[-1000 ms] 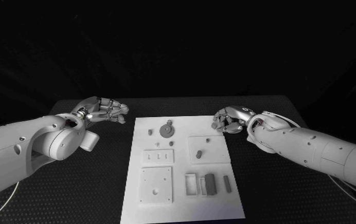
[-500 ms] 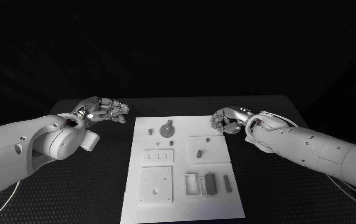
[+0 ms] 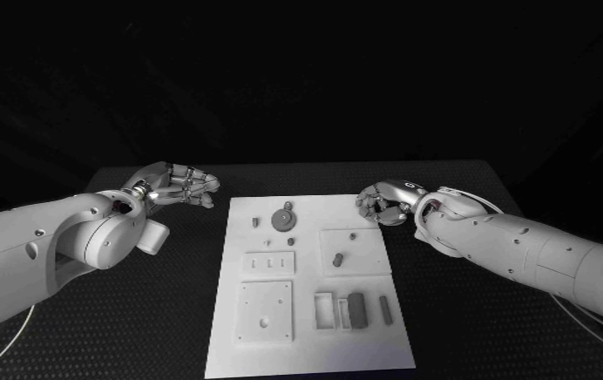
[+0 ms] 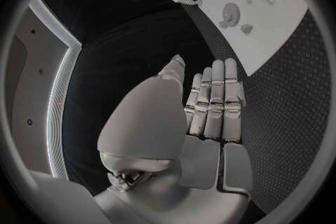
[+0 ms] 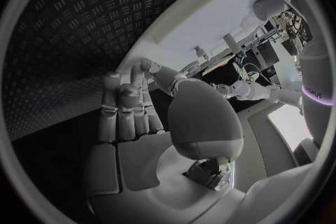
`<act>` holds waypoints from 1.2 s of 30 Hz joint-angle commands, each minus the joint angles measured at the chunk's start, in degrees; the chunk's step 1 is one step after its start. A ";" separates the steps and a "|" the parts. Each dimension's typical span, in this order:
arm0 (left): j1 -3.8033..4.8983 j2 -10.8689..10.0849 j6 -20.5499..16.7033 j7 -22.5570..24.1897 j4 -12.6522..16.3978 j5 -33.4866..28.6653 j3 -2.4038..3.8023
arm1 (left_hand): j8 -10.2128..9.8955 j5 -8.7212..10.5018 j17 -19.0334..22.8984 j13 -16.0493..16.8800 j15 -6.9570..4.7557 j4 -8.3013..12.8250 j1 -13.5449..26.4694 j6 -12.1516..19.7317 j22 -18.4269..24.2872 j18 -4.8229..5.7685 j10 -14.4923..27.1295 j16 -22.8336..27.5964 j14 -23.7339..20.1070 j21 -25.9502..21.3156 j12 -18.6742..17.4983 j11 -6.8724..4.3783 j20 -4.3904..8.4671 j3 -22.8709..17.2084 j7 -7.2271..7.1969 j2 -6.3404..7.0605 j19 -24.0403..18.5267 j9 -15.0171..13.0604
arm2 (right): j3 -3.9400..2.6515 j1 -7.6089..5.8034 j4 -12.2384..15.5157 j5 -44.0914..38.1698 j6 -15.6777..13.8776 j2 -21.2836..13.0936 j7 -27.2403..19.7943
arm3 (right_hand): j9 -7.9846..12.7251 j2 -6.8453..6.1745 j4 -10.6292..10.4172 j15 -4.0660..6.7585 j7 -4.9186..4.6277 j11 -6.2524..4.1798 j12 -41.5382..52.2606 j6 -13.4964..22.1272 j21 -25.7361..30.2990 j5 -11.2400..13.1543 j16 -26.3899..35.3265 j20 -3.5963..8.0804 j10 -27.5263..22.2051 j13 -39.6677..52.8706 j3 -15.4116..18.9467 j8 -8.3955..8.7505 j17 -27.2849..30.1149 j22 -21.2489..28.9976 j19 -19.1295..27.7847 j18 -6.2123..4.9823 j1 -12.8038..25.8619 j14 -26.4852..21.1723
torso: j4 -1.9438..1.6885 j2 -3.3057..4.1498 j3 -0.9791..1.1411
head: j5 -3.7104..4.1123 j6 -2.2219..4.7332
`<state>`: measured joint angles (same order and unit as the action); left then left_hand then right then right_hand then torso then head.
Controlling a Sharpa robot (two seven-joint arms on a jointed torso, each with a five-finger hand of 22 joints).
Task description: Assemble the parts on the task board
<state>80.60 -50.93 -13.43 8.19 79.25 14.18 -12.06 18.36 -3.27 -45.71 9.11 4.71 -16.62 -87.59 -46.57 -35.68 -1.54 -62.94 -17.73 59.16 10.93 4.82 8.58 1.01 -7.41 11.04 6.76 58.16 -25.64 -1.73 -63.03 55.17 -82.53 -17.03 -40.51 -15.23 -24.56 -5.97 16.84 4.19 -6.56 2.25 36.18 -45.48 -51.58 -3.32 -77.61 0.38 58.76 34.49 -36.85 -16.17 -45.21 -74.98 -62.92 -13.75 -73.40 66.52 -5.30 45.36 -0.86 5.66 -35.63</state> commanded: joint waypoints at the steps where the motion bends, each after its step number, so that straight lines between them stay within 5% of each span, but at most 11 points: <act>1: 0.02 0.01 0.80 0.13 0.20 0.20 0.04 | -0.27 0.23 -0.09 -0.07 0.06 0.06 -0.45 0.34 -0.08 -1.15 0.28 0.25 0.31 -0.23 -0.22 0.24 -0.06 0.32 0.10 0.10 0.29 0.08 | 0.16 0.38 -0.09 -1.07 1.54 0.12 -0.46 | -0.22 0.37 -0.02 0.12 0.16 -0.31 1.45 0.17 -0.15 -0.04 -0.40 -0.18 -0.10 1.25 -0.24 -0.38 0.02 -1.06 0.41 -1.25 -0.47 -0.40 | 0.02 0.01 0.01 | -0.02 -0.06; 20: 0.03 0.00 0.84 0.00 0.20 0.36 0.04 | -0.29 0.23 -0.14 -0.07 0.06 0.08 -0.48 0.38 -0.10 -1.15 0.29 0.32 0.32 -0.27 -0.27 0.25 -0.05 0.33 0.12 0.09 0.29 0.09 | 0.17 0.48 -0.16 -1.03 2.18 0.01 -0.42 | -2.73 1.21 -0.13 0.56 -1.03 -0.77 8.57 -4.78 -0.83 -0.03 -1.03 -0.20 -2.06 7.64 0.17 -3.81 0.41 -0.95 0.36 -1.26 1.03 -0.35 | 0.09 -0.03 0.02 | -0.01 -0.23; 36: 0.03 -0.01 0.86 -0.12 0.14 0.40 0.04 | -0.31 0.23 -0.19 -0.07 0.06 0.08 -0.52 0.42 -0.11 -1.15 0.31 0.37 0.33 -0.29 -0.31 0.27 -0.05 0.34 0.14 0.08 0.29 0.09 | 0.17 0.60 -0.20 -1.03 0.66 0.12 0.69 | -4.13 -0.93 -0.77 0.46 -1.28 -0.67 11.80 -6.60 -1.04 -0.03 -1.50 -0.12 -2.06 9.56 1.83 -3.93 0.59 -0.76 -0.35 -1.26 4.76 0.05 | 0.06 -0.02 -0.01 | 0.09 -0.33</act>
<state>80.60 -50.98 -13.35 7.84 79.26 14.36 -12.06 18.36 -3.27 -45.80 9.12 4.71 -16.62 -87.59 -46.57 -35.72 -1.99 -62.94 -17.73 59.16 10.93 4.82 8.58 1.01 -7.42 11.04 6.76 58.16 -25.65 -1.76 -62.80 55.00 -82.56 -17.06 -40.51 -15.33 -28.73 -7.00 16.04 4.47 -6.30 1.43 47.66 -50.69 -52.48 -3.33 -78.77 0.20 56.93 44.02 -35.26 -20.44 -44.70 -74.98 -62.76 -14.09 -69.14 66.25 -5.22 45.32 -0.87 5.72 -35.94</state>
